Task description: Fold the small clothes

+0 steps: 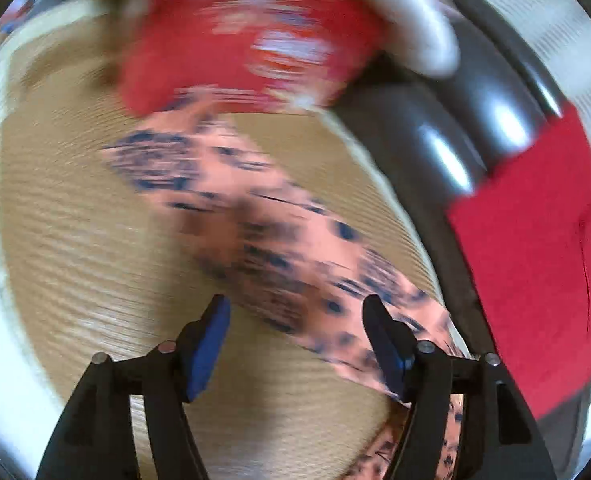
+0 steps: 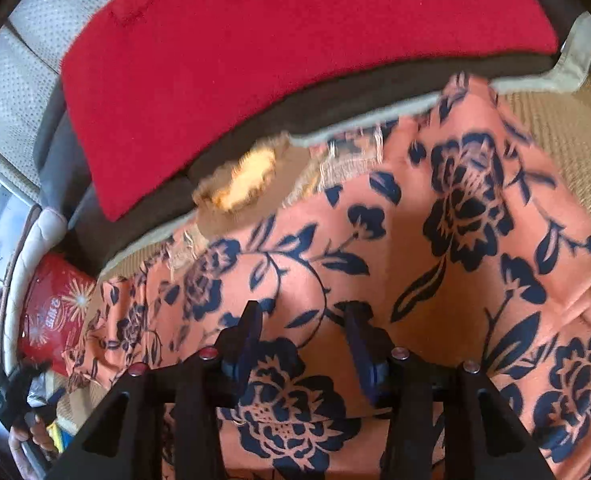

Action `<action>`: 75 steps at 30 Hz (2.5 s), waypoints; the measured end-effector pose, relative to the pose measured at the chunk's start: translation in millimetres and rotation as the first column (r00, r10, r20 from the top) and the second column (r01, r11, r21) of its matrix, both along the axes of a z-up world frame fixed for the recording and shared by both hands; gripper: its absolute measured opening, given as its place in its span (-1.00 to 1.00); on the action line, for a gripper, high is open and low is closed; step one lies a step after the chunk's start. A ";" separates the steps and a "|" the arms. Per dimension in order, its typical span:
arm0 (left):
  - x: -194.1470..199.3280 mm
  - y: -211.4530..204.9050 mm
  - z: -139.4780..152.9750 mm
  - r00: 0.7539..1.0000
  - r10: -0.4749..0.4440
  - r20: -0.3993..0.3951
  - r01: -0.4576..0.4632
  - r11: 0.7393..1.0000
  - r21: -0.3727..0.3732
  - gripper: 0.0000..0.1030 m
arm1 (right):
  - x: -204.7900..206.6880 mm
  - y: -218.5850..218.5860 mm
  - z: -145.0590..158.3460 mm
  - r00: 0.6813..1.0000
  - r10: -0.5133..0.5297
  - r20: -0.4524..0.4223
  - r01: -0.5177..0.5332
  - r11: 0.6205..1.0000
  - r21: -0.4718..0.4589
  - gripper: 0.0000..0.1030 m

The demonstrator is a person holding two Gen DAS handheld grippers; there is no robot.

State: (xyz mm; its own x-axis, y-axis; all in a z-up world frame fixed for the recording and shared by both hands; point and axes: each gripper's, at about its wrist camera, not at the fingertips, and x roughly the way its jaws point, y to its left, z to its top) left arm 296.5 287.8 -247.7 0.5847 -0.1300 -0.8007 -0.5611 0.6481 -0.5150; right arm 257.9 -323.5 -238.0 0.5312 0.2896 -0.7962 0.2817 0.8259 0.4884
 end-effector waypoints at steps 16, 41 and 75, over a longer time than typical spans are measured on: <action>28.1 82.5 -61.2 0.960 0.246 0.136 -0.224 0.961 -0.160 -0.10 | -7.2 4.8 15.1 0.988 -0.008 0.154 0.002 0.999 0.034 0.27; 60.4 -397.0 108.6 0.511 -0.787 0.346 0.781 0.593 0.197 -0.93 | -39.1 -107.2 56.8 0.932 -0.262 0.252 0.247 0.965 0.090 -0.06; 69.7 -319.9 -19.3 0.721 -0.689 -0.072 0.657 0.646 0.388 0.34 | -1.6 -108.5 -12.9 0.972 -0.202 -0.116 0.209 0.976 0.052 -0.64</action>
State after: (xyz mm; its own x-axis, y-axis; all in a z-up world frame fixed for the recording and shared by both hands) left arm 366.3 -32.1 -267.0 0.5130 -0.2247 -0.8285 0.1351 0.9742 -0.1806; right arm 256.3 -432.0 -250.8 0.4957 0.2350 -0.8361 0.4970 0.7127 0.4950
